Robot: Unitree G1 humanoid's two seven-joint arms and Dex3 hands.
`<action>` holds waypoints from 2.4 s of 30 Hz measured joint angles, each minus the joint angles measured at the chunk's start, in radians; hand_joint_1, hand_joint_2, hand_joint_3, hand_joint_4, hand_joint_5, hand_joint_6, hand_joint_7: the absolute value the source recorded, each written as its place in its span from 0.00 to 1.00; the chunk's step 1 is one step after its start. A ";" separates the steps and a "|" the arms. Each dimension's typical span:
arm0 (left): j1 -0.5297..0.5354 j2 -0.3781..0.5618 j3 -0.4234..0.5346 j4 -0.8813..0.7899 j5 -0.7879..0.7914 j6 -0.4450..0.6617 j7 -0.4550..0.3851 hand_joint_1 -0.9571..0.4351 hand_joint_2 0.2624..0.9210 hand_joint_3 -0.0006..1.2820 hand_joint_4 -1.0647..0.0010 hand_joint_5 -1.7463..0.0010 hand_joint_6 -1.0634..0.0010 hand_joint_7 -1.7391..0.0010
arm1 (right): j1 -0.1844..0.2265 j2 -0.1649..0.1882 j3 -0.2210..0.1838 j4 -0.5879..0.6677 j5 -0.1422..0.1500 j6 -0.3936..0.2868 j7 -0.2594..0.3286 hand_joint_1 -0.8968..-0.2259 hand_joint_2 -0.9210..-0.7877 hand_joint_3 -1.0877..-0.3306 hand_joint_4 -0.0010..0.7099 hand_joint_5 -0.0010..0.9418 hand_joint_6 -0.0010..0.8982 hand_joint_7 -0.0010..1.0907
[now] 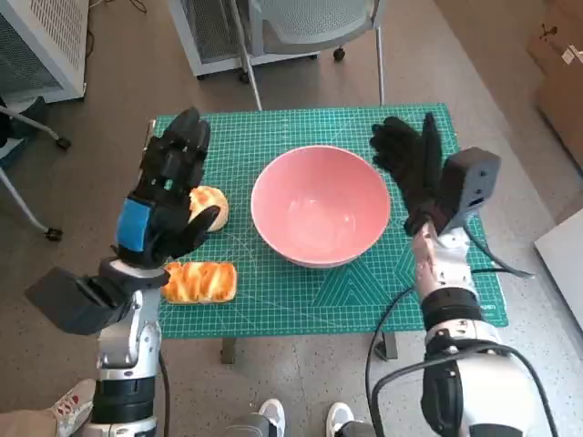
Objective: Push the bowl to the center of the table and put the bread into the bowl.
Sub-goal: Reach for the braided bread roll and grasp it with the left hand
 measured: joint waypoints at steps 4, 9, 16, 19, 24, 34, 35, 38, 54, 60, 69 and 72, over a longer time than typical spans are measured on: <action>0.007 0.005 0.008 -0.007 0.003 -0.014 0.007 0.28 1.00 0.17 0.95 0.99 1.00 0.75 | 0.001 -0.033 -0.004 -0.037 0.006 -0.126 0.058 0.47 0.00 0.44 0.15 0.00 0.22 0.00; 0.008 0.010 0.014 -0.006 0.020 -0.034 0.019 0.28 1.00 0.17 0.95 0.99 1.00 0.76 | 0.006 -0.057 -0.018 -0.098 0.042 -0.266 0.123 0.50 0.00 0.46 0.19 0.02 0.24 0.01; 0.004 0.011 0.011 0.009 0.036 -0.051 0.027 0.28 1.00 0.18 0.95 0.99 1.00 0.76 | 0.045 -0.042 -0.026 -0.245 0.137 -0.369 0.221 0.41 0.00 0.55 0.25 0.03 0.31 0.04; -0.003 0.010 0.009 0.017 0.037 -0.051 0.032 0.28 1.00 0.19 0.95 0.99 1.00 0.76 | 0.075 -0.031 -0.020 -0.316 0.170 -0.375 0.248 0.39 0.00 0.58 0.27 0.03 0.33 0.05; -0.016 0.012 0.005 0.023 0.038 -0.051 0.035 0.29 1.00 0.18 0.94 0.99 1.00 0.76 | 0.130 -0.018 0.001 -0.411 0.199 -0.379 0.274 0.39 0.00 0.59 0.29 0.03 0.35 0.05; -0.015 0.154 0.006 -0.051 0.234 -0.006 0.043 0.38 0.78 0.06 0.92 0.99 0.99 0.75 | 0.168 -0.006 0.027 -0.450 0.201 -0.377 0.286 0.39 0.00 0.59 0.30 0.02 0.36 0.05; -0.006 0.190 0.006 -0.093 0.267 0.035 0.040 0.39 0.77 0.06 0.92 0.99 0.99 0.75 | 0.168 -0.006 0.027 -0.450 0.201 -0.377 0.286 0.38 0.00 0.59 0.30 0.02 0.37 0.05; 0.017 0.274 0.007 -0.198 0.336 0.152 0.018 0.44 0.74 0.03 0.92 1.00 0.94 0.79 | 0.168 -0.007 0.027 -0.450 0.201 -0.375 0.285 0.38 0.00 0.59 0.30 0.02 0.37 0.05; 0.099 0.490 -0.062 -0.507 0.540 0.482 -0.106 0.45 0.70 0.00 0.88 0.99 0.76 0.95 | 0.168 -0.005 0.042 -0.461 0.197 -0.346 0.272 0.38 0.00 0.60 0.30 0.01 0.38 0.04; 0.105 0.525 -0.062 -0.435 0.551 0.273 -0.097 0.40 0.70 0.00 0.84 0.99 0.73 0.95 | 0.168 -0.005 0.042 -0.468 0.202 -0.341 0.273 0.38 0.00 0.60 0.30 0.01 0.38 0.04; 0.134 0.554 -0.062 -0.305 0.605 0.029 -0.058 0.31 0.73 0.01 0.77 0.98 0.68 0.94 | 0.171 -0.002 0.044 -0.475 0.206 -0.339 0.277 0.38 0.00 0.61 0.31 0.01 0.39 0.03; 0.145 0.560 -0.062 -0.279 0.629 -0.015 -0.050 0.30 0.74 0.01 0.76 0.98 0.67 0.94 | 0.172 -0.002 0.044 -0.475 0.206 -0.339 0.277 0.38 0.00 0.61 0.31 0.01 0.39 0.03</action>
